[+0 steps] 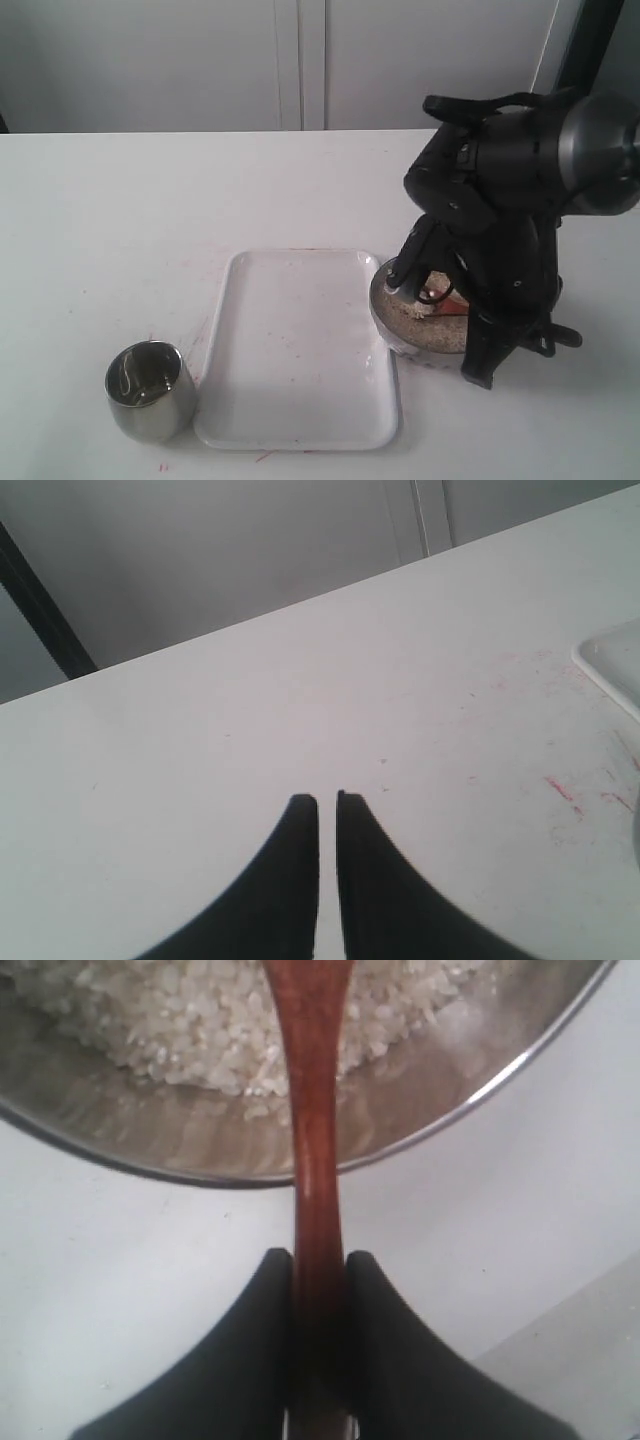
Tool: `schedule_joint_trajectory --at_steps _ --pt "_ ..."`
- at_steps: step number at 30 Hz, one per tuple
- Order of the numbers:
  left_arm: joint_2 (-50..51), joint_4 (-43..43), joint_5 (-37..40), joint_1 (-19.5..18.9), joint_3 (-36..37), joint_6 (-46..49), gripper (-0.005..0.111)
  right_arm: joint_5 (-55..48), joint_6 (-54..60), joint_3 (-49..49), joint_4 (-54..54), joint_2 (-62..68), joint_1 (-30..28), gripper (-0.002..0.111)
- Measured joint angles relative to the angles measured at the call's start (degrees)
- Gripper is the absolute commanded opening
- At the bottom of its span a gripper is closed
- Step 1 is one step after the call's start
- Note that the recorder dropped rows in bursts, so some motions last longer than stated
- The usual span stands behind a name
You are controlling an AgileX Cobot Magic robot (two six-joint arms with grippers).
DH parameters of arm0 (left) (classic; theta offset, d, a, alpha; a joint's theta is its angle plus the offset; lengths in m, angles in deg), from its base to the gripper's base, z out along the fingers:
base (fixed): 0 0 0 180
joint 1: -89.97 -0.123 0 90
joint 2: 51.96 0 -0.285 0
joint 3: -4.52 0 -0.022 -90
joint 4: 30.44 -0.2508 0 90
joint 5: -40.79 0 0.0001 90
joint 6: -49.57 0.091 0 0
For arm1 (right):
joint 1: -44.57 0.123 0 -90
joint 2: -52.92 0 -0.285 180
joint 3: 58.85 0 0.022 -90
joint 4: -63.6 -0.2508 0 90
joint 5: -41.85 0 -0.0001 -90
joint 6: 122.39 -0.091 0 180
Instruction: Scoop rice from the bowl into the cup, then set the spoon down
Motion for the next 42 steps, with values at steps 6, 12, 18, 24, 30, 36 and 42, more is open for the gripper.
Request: schedule_joint_trajectory --at_steps 6,12,18,24,30,36,42 --pt "0.00 0.00 0.00 0.00 0.00 0.00 0.014 -0.10 0.37 0.00 -2.90 -3.93 -0.83 0.000" --pt "0.00 0.00 0.00 0.00 0.00 0.00 0.014 1.69 0.37 -2.95 -5.91 -8.61 -1.16 0.000" --pt "0.00 0.00 0.00 0.00 0.00 0.00 0.014 7.17 -2.61 -9.47 -6.54 -13.24 -1.16 0.000" --pt "0.00 0.00 0.00 0.00 0.00 0.00 0.014 13.48 -6.61 -14.26 -6.54 -17.43 -1.16 0.000" --pt "0.00 0.00 0.00 0.00 0.00 0.00 0.014 13.27 -7.03 -14.78 -6.69 -20.22 -1.16 0.000" --pt "0.00 0.00 0.00 0.00 0.00 0.00 0.014 13.27 -7.25 -14.78 -7.23 -21.40 -1.16 0.000" --pt "0.00 0.00 0.00 0.00 0.00 0.00 0.014 15.61 -8.04 -14.78 -8.75 -21.40 -1.16 0.000"
